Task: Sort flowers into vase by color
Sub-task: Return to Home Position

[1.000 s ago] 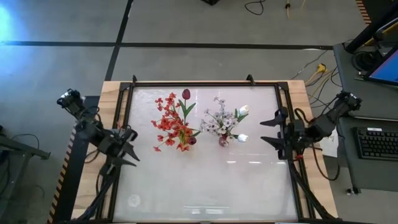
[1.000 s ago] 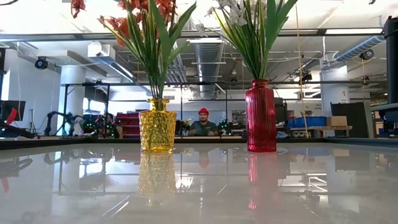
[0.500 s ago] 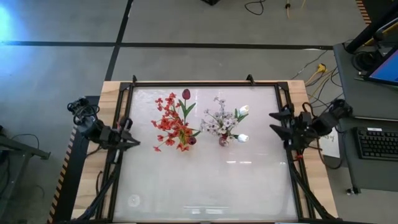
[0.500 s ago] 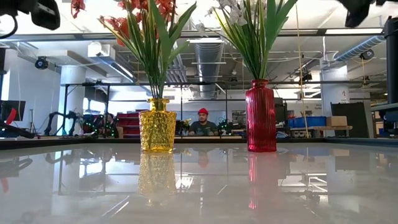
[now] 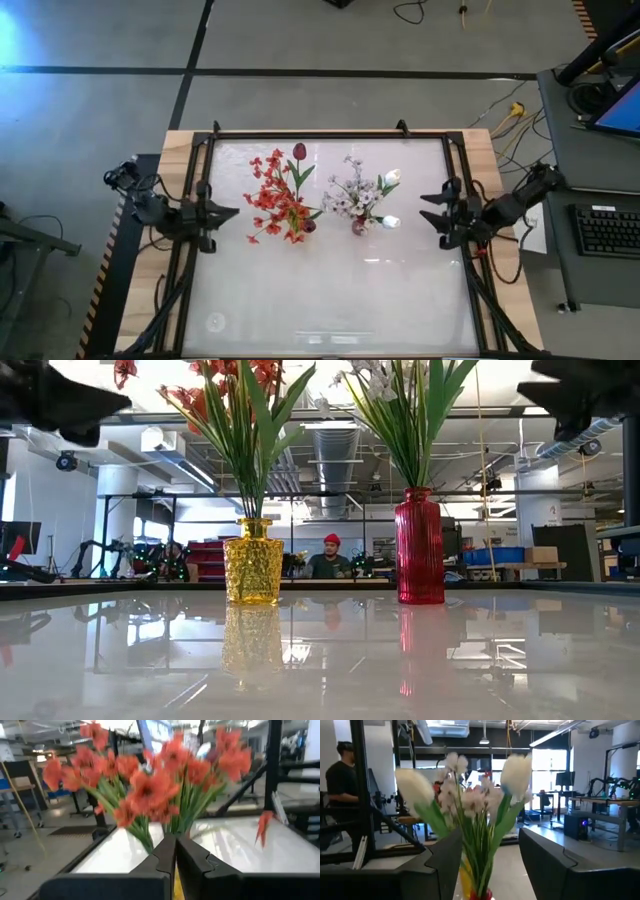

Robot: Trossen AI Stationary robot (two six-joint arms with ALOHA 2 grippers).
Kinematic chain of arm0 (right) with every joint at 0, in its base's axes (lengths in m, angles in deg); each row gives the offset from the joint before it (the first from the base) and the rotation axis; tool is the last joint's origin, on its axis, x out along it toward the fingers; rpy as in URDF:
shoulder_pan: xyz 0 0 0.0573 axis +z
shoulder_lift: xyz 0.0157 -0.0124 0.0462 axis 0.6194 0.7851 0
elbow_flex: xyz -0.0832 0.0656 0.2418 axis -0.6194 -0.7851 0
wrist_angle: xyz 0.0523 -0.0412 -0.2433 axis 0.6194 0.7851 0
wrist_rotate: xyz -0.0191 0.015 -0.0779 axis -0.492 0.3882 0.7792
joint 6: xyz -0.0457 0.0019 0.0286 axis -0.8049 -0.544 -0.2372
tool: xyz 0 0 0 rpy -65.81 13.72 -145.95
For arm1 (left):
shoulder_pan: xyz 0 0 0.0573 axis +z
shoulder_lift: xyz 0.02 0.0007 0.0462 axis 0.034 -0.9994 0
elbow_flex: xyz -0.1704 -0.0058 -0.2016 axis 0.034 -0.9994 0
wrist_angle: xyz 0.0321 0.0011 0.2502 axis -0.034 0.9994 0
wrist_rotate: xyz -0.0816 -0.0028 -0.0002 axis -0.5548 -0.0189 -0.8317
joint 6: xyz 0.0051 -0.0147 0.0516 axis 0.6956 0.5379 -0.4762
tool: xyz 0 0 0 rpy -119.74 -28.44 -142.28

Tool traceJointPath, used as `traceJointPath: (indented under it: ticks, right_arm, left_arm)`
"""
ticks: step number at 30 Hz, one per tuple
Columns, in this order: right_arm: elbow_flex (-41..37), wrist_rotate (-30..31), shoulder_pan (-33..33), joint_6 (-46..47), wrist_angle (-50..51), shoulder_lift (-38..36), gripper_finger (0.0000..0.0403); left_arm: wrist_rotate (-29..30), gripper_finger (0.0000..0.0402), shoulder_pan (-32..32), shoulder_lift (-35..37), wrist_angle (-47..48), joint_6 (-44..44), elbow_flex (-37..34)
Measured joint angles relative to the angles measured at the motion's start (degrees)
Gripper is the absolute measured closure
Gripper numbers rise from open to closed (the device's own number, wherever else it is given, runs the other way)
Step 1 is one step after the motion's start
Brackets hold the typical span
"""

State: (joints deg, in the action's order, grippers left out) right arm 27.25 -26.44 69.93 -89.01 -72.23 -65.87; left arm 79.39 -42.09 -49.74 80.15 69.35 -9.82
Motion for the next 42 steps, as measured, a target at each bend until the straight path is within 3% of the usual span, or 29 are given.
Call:
traceJointPath:
  ticks: [3,6,13,17,42]
  right_arm:
    - [-4.2,0.5,0.0,-0.6,-4.4,0.0,0.0221]
    - [-4.4,1.1,0.0,-1.1,-2.6,0.4,0.0229]
    - [-4.4,4.3,0.0,-3.4,-1.8,0.8,0.0245]
    - [-4.4,4.3,0.0,-3.5,-1.8,1.1,0.0251]
    - [-4.5,4.2,0.0,-3.5,-1.8,3.7,0.0251]
  left_arm:
    - [-0.1,0.0402,1.9,0.0,1.3,0.8,-0.6]
    - [0.8,0.0402,3.1,-0.2,0.7,-0.1,-1.6]
    - [12.6,0.0402,4.1,-0.2,0.0,3.8,-5.9]
    - [15.4,0.0402,4.1,-0.3,-0.5,7.2,-7.2]
    - [15.5,0.0401,4.1,-0.6,-0.7,7.4,-7.3]
